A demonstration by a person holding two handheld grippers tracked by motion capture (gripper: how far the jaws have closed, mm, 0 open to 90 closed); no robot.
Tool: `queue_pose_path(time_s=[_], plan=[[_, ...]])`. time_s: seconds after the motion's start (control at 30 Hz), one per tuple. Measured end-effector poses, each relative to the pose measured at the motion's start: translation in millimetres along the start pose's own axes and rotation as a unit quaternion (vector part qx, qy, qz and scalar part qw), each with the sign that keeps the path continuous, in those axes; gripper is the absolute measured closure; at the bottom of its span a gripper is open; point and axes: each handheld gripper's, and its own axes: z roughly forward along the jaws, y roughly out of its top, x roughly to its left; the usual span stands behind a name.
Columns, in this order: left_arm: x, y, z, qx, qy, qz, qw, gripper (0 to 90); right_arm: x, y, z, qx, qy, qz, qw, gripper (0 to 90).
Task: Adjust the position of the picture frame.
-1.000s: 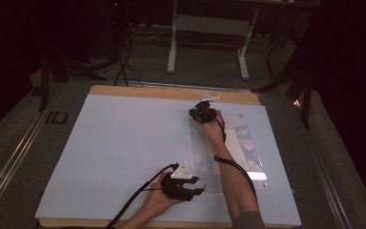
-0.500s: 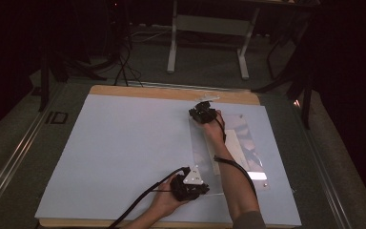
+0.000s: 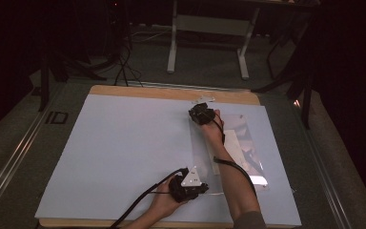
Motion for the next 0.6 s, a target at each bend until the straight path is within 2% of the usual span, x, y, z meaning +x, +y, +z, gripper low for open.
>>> queue_pose_path(time_s=[0.03, 0.07, 0.17, 0.37, 0.5, 0.6], plan=[[0.0, 0.0, 0.0, 0.000, 0.000, 0.000, 1.0000, 85.6, 0.0, 0.0, 0.0, 0.000, 0.000, 0.000, 1.0000, 83.6], [1.4, -0.8, -5.1, -0.010, 0.000, -0.005, 0.9999, 85.6, 0.2, 0.4, 0.0, 0.001, -0.001, -0.003, 1.0000, 83.6], [5.4, -2.4, -16.5, -0.021, 0.002, -0.014, 0.9997, 85.6, -0.6, 2.5, -3.8, -0.007, -0.020, -0.009, 0.9997, 82.3], [12.2, -7.4, -47.3, -0.047, 0.017, -0.029, 0.9983, 85.5, -12.0, 4.7, -15.2, -0.020, -0.025, 0.012, 0.9994, 81.9], [18.8, -10.1, -72.1, -0.066, 0.034, -0.036, 0.9966, 85.5, -20.2, 7.2, -26.5, -0.027, -0.023, 0.021, 0.9992, 81.2], [28.2, -15.3, -91.2, -0.080, 0.048, -0.049, 0.9944, 85.4, -26.4, 5.7, -32.4, -0.029, -0.026, 0.027, 0.9989, 81.1]])
